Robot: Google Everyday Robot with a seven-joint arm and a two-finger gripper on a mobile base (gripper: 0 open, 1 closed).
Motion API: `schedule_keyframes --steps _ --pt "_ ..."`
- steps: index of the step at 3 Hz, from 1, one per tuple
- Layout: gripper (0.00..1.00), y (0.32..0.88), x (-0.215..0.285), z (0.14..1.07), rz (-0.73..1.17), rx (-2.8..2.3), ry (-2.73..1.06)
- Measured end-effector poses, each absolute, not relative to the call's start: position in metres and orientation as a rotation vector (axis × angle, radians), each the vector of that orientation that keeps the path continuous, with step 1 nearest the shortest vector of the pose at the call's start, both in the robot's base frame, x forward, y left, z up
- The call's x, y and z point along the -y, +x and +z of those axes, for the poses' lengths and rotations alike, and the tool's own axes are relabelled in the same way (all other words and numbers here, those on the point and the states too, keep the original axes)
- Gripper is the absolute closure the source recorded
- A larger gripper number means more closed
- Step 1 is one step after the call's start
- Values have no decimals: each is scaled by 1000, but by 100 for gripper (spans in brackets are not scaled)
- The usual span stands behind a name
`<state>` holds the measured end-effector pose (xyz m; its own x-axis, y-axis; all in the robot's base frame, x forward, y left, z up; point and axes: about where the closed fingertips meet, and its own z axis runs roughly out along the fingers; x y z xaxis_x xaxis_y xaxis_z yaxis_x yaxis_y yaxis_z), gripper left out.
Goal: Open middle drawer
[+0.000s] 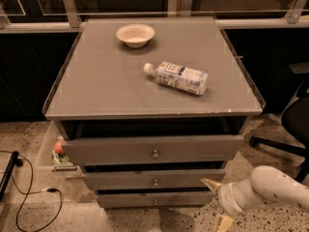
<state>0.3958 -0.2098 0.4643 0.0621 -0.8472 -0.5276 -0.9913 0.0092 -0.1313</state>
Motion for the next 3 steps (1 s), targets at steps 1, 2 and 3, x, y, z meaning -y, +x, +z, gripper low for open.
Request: schedule_keyframes --steps 1,2,3 --pt "0 406 205 447 354 -1807 -1904" --pt "0 440 203 438 208 -1753 -1930" --pt "0 468 204 440 90 -1712 -1931"
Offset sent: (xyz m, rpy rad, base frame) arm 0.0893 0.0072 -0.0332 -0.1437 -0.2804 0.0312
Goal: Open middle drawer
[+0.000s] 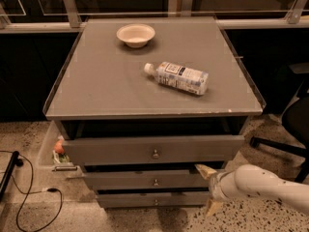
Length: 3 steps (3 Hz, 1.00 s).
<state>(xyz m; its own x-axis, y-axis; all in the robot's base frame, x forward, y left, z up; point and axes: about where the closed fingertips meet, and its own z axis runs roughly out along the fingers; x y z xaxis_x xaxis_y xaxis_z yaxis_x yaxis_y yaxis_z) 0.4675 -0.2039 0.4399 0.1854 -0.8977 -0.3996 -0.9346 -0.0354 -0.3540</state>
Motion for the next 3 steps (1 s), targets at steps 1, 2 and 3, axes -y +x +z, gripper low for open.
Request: schedule_keyframes --steps 1,2,3 --pt "0 488 205 433 34 -1688 -1923" --pt "0 506 202 422 31 -1672 -1911" --pt "0 516 196 411 50 -1659 -1901"
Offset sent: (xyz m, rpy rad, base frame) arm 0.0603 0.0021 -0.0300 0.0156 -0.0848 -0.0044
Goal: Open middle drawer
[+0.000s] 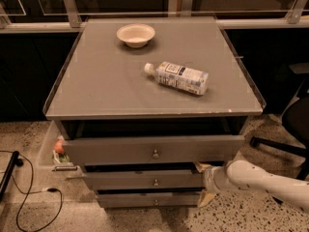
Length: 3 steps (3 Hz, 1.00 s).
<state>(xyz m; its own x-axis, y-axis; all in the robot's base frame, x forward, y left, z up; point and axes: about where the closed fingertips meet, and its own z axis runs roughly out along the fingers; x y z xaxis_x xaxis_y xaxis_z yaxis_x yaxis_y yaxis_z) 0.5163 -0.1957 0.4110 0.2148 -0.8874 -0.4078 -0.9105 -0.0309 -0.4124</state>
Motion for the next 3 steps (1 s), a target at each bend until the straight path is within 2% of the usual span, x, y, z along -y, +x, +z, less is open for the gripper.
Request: schedule_keyframes --steps 3 --pt "0 521 183 387 136 -1668 -1880"
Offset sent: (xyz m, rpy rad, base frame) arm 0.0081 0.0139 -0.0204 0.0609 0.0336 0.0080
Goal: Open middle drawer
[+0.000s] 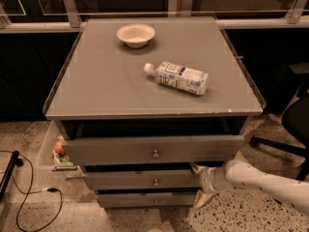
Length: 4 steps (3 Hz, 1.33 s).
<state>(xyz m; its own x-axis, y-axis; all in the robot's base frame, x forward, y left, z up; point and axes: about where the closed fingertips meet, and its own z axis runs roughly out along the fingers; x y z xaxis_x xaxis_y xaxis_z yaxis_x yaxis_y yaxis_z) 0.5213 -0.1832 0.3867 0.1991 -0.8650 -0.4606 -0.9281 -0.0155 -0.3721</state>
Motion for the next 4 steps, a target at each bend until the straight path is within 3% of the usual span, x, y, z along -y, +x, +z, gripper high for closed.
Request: schedule_keyframes --steps 1,2,4 --pt "0 521 182 380 175 -1692 -1873" --pt "18 521 182 382 175 -1692 -1873" --pt "65 522 182 390 176 -1692 -1873"
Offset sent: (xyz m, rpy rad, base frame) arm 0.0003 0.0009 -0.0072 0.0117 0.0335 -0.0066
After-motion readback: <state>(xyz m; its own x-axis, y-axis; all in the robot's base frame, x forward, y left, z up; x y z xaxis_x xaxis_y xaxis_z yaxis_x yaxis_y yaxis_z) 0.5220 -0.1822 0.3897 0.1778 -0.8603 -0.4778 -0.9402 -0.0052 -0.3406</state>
